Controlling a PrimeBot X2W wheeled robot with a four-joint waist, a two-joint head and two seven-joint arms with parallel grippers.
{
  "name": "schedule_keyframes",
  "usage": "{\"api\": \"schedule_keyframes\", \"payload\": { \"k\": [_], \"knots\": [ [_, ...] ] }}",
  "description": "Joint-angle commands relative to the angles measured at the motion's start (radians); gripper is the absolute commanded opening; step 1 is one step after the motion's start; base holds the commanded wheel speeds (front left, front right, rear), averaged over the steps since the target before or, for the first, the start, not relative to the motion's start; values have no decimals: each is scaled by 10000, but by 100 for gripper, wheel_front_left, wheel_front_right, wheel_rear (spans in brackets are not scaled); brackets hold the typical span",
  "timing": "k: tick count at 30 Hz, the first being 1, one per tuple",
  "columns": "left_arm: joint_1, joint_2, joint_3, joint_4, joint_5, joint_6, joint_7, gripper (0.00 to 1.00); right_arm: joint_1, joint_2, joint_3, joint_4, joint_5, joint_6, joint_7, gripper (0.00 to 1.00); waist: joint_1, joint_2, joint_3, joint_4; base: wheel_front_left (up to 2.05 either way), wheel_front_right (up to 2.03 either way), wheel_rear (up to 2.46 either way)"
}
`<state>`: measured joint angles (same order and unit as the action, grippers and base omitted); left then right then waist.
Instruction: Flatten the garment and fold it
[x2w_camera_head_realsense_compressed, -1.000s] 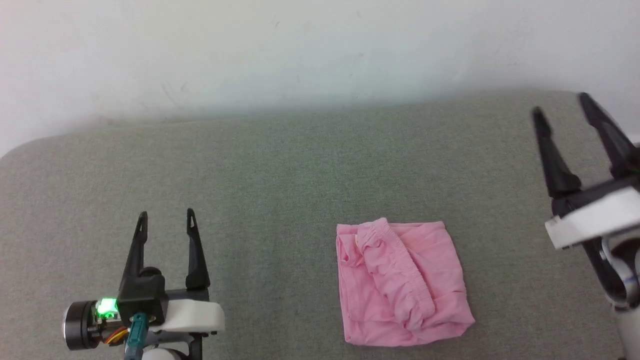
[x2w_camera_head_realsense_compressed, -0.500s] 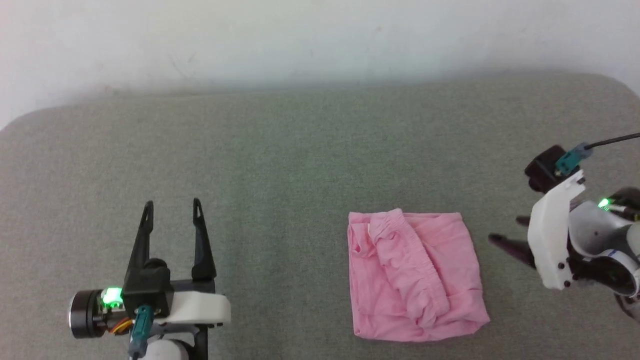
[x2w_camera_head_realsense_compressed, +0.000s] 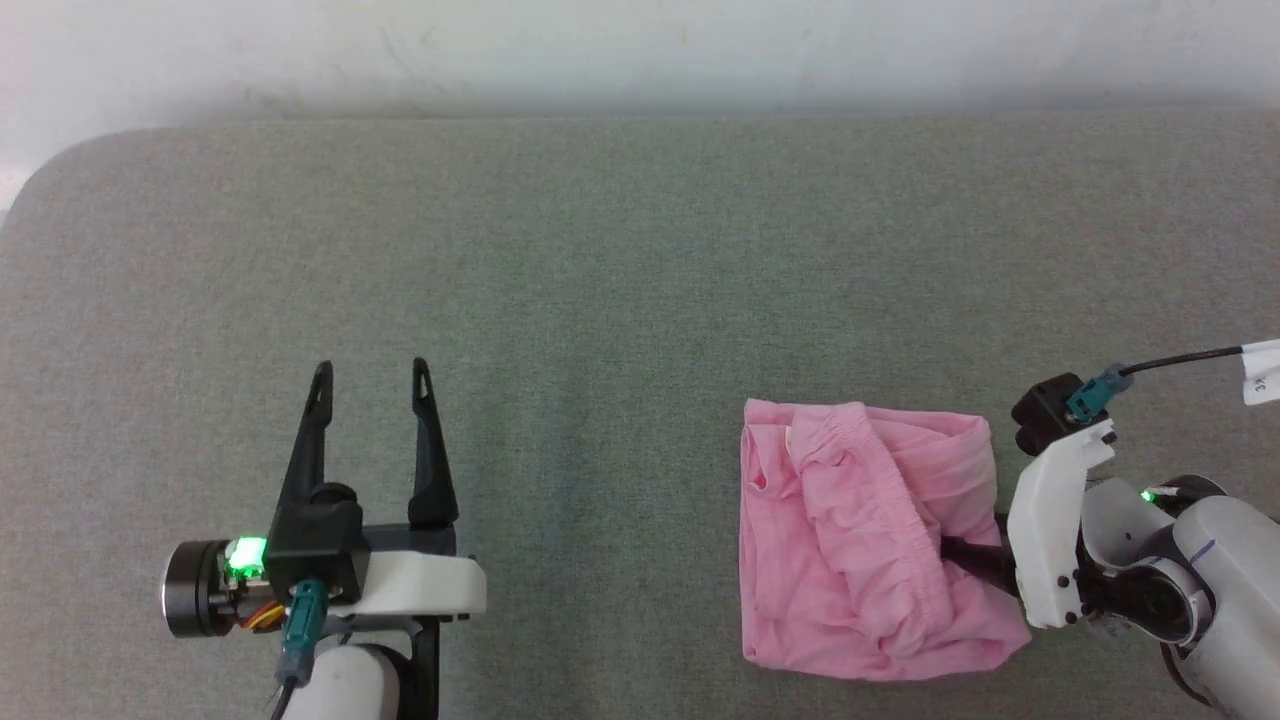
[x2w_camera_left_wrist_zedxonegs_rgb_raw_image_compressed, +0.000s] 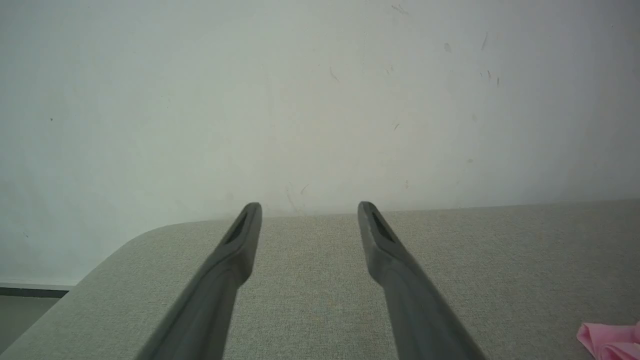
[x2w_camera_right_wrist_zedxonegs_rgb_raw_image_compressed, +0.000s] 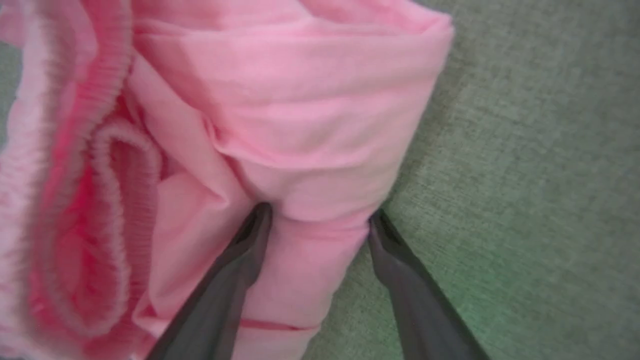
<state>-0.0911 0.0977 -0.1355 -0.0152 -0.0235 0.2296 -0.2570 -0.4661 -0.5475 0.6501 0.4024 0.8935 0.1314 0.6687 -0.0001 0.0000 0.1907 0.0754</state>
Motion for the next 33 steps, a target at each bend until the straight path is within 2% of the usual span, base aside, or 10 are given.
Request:
{"api": "schedule_keyframes", "payload": {
  "k": [1,2,3,8,13,17,22,27,33],
  "knots": [
    [-166,-50,-14,19,136,17,-47,100,477,381,515,400,190,-7,-79,100,1,0,84,54,0,0,0],
    [-149,-50,3,22,135,36,-47,100,467,394,629,444,217,-7,-176,52,1,0,73,22,0,0,0],
    [-131,-47,18,29,135,50,-47,100,413,373,713,436,203,-7,-392,0,1,0,58,-18,0,0,0],
    [-80,-11,47,86,144,64,-47,100,63,183,852,374,258,-7,-1176,0,1,0,-95,-249,0,0,0],
    [35,20,90,79,137,97,-47,100,-570,-338,1065,-488,221,-7,-2048,0,1,0,-319,-678,0,0,0],
    [189,72,231,-23,112,175,-47,100,-1165,-937,1347,-1600,-52,-7,-2425,0,1,0,-274,-1359,0,0,0],
    [230,191,418,-211,134,253,-47,100,-1860,-1689,1531,-2555,-475,-7,-2390,0,1,0,161,-2480,0,0,0],
    [-12,458,558,-434,229,253,-47,100,-2432,-2258,1366,-2445,-829,-7,-2466,0,1,0,1025,-3472,0,0,0],
    [-550,889,504,-689,521,254,-47,100,-3191,-2795,1126,-1164,-1403,-7,-2895,0,1,0,2246,-4051,0,0,0]
  ]
}}
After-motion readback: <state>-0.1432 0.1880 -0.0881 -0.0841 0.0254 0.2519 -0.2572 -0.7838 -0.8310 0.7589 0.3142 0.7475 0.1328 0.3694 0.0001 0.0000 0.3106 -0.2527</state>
